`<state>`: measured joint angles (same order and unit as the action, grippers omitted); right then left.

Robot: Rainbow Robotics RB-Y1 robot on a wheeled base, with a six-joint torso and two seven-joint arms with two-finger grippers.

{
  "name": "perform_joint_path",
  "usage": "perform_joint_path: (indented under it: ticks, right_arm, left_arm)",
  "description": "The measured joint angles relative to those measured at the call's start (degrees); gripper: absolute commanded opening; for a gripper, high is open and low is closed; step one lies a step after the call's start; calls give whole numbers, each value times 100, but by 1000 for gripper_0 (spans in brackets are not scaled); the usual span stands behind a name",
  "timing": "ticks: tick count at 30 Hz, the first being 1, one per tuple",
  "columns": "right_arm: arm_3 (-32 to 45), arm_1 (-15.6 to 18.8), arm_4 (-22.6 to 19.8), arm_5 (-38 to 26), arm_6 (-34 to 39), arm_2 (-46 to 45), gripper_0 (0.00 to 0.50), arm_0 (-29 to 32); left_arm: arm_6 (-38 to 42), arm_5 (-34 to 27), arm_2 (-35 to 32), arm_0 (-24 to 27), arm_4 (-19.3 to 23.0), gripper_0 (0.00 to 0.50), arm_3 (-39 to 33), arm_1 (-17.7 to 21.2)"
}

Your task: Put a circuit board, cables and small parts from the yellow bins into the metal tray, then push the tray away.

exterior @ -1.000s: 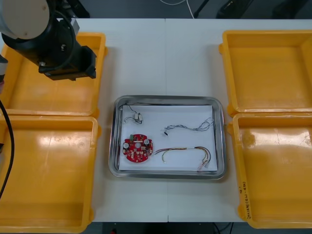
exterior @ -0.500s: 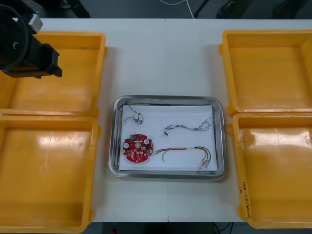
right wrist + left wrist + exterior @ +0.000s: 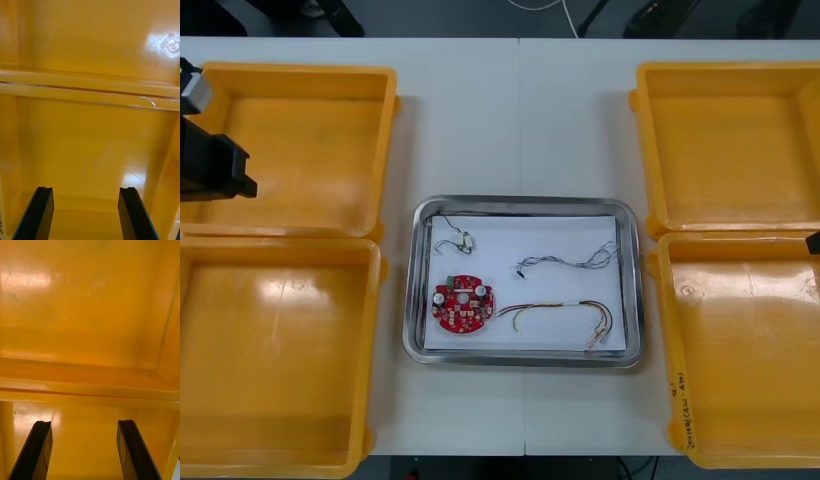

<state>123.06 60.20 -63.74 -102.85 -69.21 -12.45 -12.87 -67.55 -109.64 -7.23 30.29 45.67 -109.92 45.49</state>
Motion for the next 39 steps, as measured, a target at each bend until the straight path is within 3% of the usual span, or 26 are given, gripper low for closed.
perform_joint_path:
  ticks: [9,19,29,39]
  right_arm:
    - [243,-93,-71,-1,0,1019,500,-937]
    - [245,-721,0,-2,0,2205,500,-1961]
    - [246,-1512,591,-2,-1,3754,500,-3059]
    - [150,-2259,1178,10,-2,5099,500,-3749]
  left_arm:
    - [-32,0,-429,-602,122,500,-546,2]
    - [-322,-1,-605,-877,287,500,-753,4]
    - [-322,-1,-715,-1122,465,500,-1072,6]
    - [-322,-1,-783,-1260,559,500,-1208,8]
